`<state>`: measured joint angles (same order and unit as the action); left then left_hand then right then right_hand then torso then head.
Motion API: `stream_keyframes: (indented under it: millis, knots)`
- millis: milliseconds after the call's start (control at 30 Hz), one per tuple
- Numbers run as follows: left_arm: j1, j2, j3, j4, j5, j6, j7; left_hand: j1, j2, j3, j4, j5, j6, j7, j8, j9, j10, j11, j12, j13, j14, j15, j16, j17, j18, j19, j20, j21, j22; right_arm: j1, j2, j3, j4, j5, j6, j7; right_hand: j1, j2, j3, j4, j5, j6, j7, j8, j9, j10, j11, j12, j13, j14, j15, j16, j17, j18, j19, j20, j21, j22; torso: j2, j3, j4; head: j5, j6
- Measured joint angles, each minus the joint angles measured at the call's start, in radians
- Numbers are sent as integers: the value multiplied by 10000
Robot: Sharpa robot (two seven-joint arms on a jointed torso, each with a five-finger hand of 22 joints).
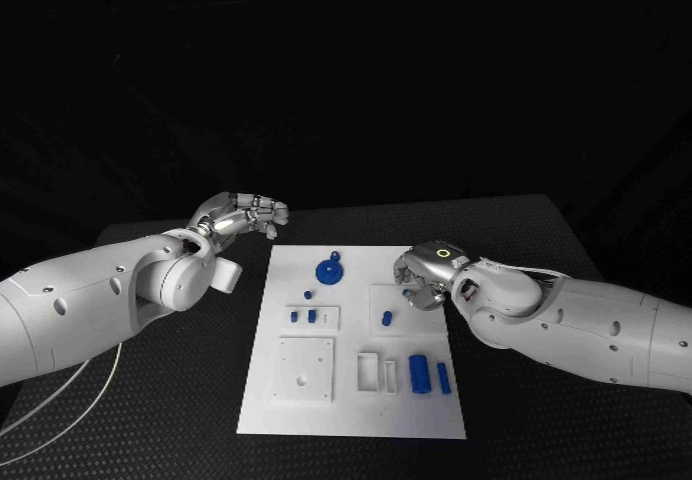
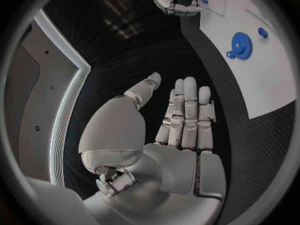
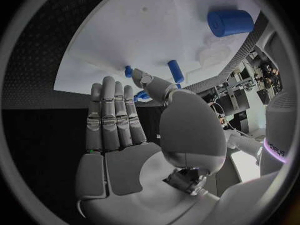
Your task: Assemble the parts on the task board
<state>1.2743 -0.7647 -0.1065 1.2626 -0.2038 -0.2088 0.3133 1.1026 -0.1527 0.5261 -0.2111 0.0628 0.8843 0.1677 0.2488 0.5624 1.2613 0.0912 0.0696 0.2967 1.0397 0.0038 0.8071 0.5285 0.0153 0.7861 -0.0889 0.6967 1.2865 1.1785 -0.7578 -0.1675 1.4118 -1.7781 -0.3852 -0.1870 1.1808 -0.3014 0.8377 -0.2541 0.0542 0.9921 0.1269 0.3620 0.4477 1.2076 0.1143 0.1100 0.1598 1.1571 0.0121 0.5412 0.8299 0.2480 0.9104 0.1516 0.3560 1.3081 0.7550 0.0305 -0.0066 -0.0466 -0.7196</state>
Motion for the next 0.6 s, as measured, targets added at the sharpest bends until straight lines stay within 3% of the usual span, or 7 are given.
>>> stream_keyframes:
  millis: [100,233,600]
  knots:
    - [0,-6,0,1,0,1,-5,0,0,0,0,0,0,0,0,0,0,0,0,0,0,0,-11,0,0,0,0,0,0,0,3,0,16,20,49,14,0,0,0,0,0,0,0,0,26,4,-4,0,25,0,1,0,0,0,0,0,55,-1,0,-1,0,4,-9]
    - [0,-10,0,3,0,6,-11,0,0,0,0,0,0,0,0,0,0,0,0,0,0,0,-11,-1,-1,0,0,0,-1,0,9,0,12,41,162,24,0,0,112,112,0,99,-99,45,87,173,-164,99,116,6,-4,12,15,0,0,0,137,-1,0,-2,1,10,-20]
    - [0,-22,0,10,-1,16,-20,0,0,0,0,0,0,0,0,1,1,-1,0,1,0,0,-11,8,-1,0,0,0,8,-6,99,-4,-129,52,537,44,0,0,291,291,0,274,-196,124,179,399,-250,254,285,148,-140,161,67,1,114,-38,272,-2,2,-2,1,0,-59]
